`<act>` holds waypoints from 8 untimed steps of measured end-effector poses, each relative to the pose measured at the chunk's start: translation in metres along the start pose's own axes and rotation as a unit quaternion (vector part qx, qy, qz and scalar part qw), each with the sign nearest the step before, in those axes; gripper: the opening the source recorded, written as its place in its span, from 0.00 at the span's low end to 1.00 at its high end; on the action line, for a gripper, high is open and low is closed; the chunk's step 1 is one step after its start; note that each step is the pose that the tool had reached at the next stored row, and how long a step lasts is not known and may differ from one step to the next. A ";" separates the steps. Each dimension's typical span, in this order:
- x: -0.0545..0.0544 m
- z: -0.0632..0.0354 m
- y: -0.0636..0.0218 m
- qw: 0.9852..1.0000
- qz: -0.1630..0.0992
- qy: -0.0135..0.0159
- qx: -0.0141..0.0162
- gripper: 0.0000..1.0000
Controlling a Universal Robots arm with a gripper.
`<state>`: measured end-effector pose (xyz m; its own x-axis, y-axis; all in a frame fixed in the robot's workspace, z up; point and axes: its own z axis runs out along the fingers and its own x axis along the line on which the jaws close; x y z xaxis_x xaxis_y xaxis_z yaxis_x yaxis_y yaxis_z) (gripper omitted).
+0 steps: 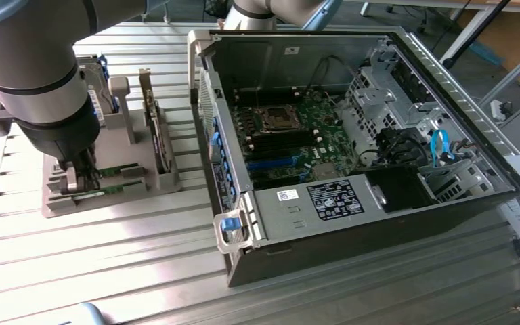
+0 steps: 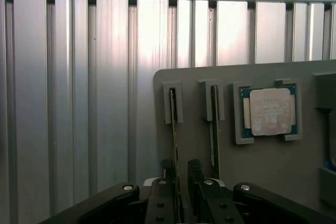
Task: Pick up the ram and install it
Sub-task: 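Pick up the ram and move it above insertion slot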
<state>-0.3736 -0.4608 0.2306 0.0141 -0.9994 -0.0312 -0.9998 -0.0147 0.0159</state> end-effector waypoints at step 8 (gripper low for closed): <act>0.000 0.0000 0.0002 1.000 -0.004 0.000 0.002 0.25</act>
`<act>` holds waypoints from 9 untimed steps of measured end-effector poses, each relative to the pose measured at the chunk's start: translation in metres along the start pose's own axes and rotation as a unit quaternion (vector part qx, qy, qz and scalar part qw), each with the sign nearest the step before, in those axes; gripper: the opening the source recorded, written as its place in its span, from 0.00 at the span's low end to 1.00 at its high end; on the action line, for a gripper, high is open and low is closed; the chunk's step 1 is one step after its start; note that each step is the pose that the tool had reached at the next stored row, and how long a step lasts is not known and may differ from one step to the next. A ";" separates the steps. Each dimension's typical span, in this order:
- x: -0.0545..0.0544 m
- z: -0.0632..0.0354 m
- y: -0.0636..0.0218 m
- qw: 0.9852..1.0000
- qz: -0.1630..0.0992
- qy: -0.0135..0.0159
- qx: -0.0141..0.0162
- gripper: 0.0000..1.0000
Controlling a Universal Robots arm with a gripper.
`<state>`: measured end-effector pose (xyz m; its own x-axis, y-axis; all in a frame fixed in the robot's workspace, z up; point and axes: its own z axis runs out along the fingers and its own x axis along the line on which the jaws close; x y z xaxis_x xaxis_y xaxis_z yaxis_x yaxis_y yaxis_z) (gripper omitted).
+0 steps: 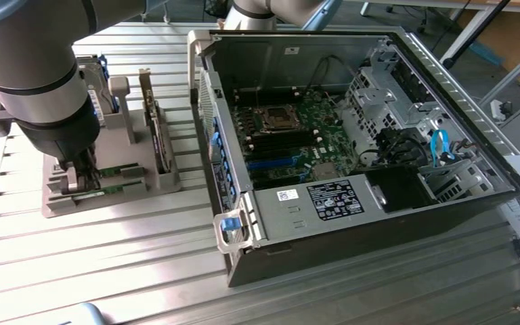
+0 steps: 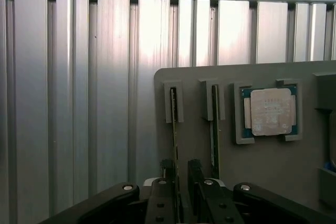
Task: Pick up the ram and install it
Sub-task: 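Pick up the ram and move it above insertion slot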
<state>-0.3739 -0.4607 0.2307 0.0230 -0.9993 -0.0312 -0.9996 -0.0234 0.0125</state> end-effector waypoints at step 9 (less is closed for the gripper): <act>0.000 0.0000 0.0000 1.000 -0.011 0.000 0.000 0.25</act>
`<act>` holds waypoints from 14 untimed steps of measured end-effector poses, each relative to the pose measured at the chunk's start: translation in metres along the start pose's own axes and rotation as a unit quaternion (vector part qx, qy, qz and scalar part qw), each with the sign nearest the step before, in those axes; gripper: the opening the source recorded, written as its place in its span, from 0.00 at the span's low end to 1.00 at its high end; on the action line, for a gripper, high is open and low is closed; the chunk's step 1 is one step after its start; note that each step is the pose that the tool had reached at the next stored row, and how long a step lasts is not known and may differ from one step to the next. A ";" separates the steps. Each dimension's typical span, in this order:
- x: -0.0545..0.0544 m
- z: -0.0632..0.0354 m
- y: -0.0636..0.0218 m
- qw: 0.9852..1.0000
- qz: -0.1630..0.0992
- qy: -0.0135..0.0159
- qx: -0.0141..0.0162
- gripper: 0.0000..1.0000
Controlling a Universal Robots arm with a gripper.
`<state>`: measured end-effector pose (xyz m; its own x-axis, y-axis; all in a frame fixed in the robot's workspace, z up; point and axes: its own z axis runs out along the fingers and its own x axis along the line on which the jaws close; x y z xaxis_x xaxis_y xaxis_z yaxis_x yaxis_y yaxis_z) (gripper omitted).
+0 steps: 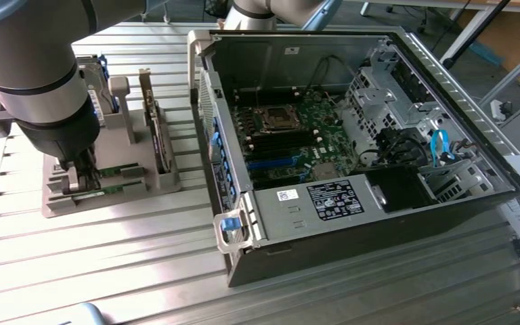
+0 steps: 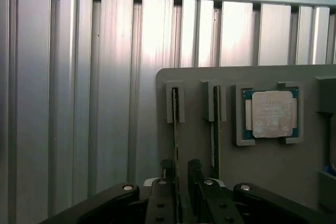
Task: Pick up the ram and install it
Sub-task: 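Pick up the ram and move it above insertion slot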
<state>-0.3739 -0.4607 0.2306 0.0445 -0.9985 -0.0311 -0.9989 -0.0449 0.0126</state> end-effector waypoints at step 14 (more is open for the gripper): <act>0.001 -0.0002 -0.0157 1.000 -0.003 0.000 0.000 0.25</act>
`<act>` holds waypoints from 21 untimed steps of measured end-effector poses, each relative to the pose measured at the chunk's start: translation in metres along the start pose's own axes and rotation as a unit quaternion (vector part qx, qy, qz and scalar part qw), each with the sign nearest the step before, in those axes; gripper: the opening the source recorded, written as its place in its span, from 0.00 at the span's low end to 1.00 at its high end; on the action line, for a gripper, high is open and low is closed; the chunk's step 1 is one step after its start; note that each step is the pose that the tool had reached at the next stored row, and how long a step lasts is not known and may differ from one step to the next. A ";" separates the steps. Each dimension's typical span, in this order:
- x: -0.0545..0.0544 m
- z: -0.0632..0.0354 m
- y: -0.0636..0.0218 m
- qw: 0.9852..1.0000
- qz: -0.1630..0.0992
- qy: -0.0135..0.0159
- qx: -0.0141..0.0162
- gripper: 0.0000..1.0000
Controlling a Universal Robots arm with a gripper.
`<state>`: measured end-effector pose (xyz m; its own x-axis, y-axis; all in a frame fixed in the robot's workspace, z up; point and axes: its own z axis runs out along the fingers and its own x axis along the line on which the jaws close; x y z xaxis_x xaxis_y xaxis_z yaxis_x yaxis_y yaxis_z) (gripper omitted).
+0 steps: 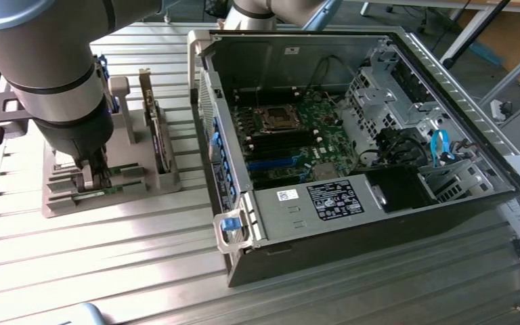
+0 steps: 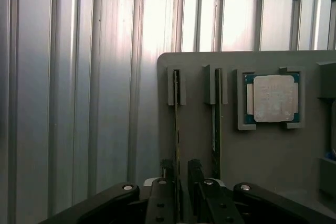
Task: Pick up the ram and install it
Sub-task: 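Pick up the ram and move it above insertion slot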
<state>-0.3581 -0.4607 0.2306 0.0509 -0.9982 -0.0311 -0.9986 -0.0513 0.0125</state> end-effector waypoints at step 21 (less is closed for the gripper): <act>0.000 0.0102 -0.0012 1.000 -0.001 0.000 0.000 0.25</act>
<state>-0.3571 -0.4607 0.2203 0.0532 -0.9981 -0.0311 -0.9985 -0.0536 0.0125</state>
